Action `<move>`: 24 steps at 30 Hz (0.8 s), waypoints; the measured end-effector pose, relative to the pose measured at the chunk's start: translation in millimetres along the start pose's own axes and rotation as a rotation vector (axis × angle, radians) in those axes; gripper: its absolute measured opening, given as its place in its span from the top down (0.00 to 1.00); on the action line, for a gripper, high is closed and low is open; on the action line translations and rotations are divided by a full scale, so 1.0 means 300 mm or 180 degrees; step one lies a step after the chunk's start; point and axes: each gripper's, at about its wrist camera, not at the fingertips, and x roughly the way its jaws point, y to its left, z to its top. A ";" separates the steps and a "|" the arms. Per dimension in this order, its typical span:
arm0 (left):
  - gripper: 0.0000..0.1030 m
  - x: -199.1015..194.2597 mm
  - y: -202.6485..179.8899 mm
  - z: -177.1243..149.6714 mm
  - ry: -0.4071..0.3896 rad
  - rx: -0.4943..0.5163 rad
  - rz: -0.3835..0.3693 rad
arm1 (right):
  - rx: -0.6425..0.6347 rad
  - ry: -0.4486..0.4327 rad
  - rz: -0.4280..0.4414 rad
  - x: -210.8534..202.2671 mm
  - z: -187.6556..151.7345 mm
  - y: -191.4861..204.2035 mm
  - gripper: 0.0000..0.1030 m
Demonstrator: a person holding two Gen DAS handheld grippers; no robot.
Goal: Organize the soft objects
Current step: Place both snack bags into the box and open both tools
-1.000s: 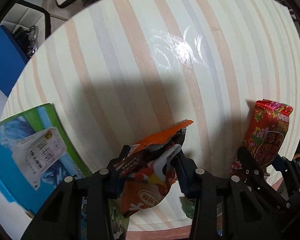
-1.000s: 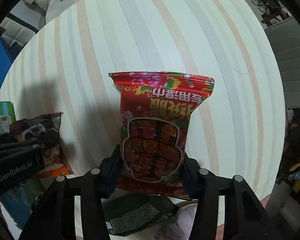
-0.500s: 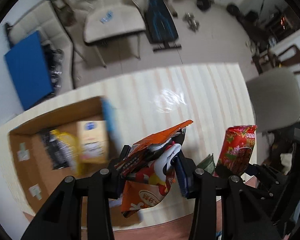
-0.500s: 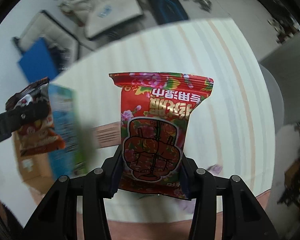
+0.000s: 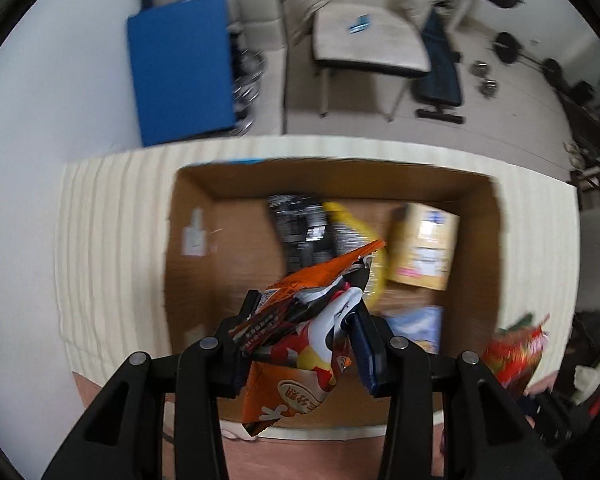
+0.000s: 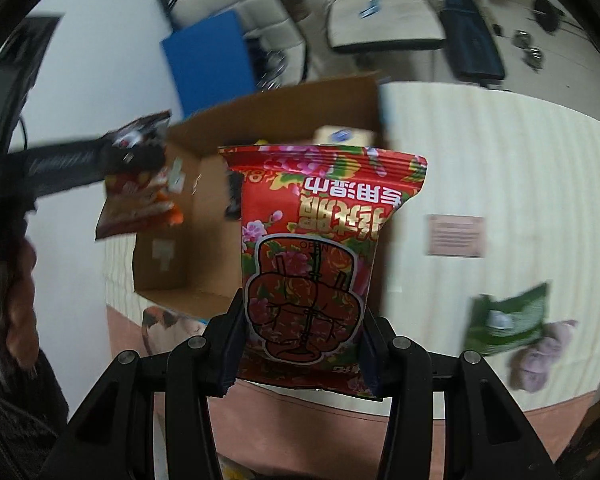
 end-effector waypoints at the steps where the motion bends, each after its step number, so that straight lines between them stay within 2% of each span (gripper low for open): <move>1: 0.62 0.022 0.015 0.003 0.0048 -0.0045 -0.0012 | -0.0020 0.0042 -0.0014 0.042 0.013 0.044 0.51; 6: 0.62 0.158 0.128 0.052 0.0318 -0.0205 -0.0109 | -0.0079 0.0197 -0.0145 0.195 0.022 0.105 0.51; 11: 0.62 0.249 0.150 0.095 0.0448 -0.0196 -0.0149 | -0.0078 0.0302 -0.0262 0.289 0.043 0.144 0.51; 17: 0.61 0.309 0.136 0.131 0.0558 -0.0103 -0.0162 | -0.0043 0.0417 -0.0395 0.362 0.047 0.129 0.51; 19: 0.58 0.334 0.134 0.144 0.0601 -0.0112 -0.0177 | 0.0010 0.0470 -0.0398 0.397 0.043 0.120 0.50; 20: 0.51 0.344 0.135 0.150 0.0630 -0.0123 -0.0168 | 0.0020 0.0473 -0.0437 0.412 0.043 0.119 0.50; 21: 0.49 0.345 0.136 0.155 0.0640 -0.0127 -0.0150 | 0.0029 0.0495 -0.0469 0.422 0.042 0.115 0.48; 24: 0.48 0.320 0.137 0.157 0.0598 -0.0132 -0.0224 | 0.0101 0.0469 -0.0441 0.420 0.034 0.112 0.25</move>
